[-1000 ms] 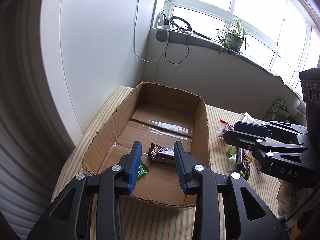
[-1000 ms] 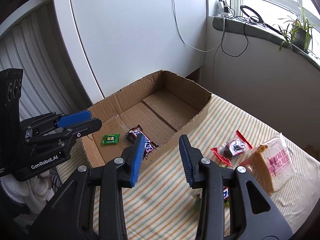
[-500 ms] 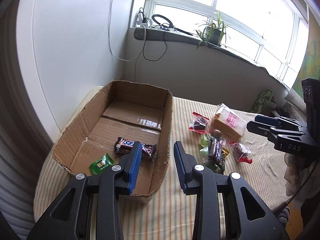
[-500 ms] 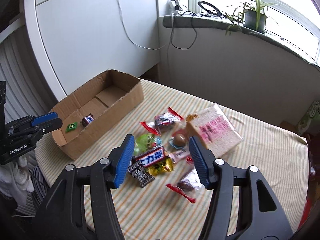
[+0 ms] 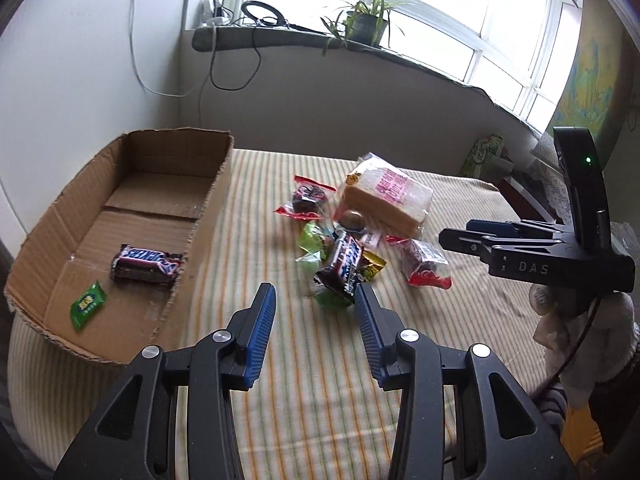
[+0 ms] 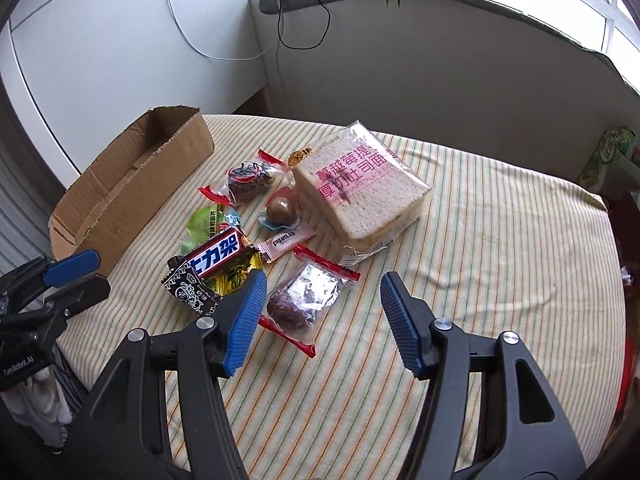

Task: Organize snacks
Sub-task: 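Move both open grippers back over the snack pile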

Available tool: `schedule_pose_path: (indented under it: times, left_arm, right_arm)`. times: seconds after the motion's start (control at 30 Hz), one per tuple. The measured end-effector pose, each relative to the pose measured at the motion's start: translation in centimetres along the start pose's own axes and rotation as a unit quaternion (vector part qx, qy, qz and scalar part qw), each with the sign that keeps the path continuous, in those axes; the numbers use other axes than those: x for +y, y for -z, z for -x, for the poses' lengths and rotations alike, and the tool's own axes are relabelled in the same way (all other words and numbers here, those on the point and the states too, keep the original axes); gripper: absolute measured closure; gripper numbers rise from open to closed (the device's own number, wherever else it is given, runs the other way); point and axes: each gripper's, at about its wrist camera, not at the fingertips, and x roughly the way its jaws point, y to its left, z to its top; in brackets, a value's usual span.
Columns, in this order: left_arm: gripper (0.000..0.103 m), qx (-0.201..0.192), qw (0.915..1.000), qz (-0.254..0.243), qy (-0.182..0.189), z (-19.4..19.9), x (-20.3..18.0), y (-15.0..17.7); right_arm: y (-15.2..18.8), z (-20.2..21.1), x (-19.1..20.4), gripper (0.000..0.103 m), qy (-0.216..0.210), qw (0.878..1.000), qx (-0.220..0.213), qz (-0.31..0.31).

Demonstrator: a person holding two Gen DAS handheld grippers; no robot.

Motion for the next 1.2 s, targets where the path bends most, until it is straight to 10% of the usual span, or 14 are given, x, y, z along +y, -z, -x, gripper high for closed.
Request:
schedule_pose_path:
  times: [1.2]
  left_arm:
    - [0.064, 0.060, 0.9945, -0.062, 0.060, -5.8, -4.4, 1.9]
  right_arm:
    - [0.5, -3.6, -0.8, 0.041, 0.033, 0.999, 0.038, -0.016]
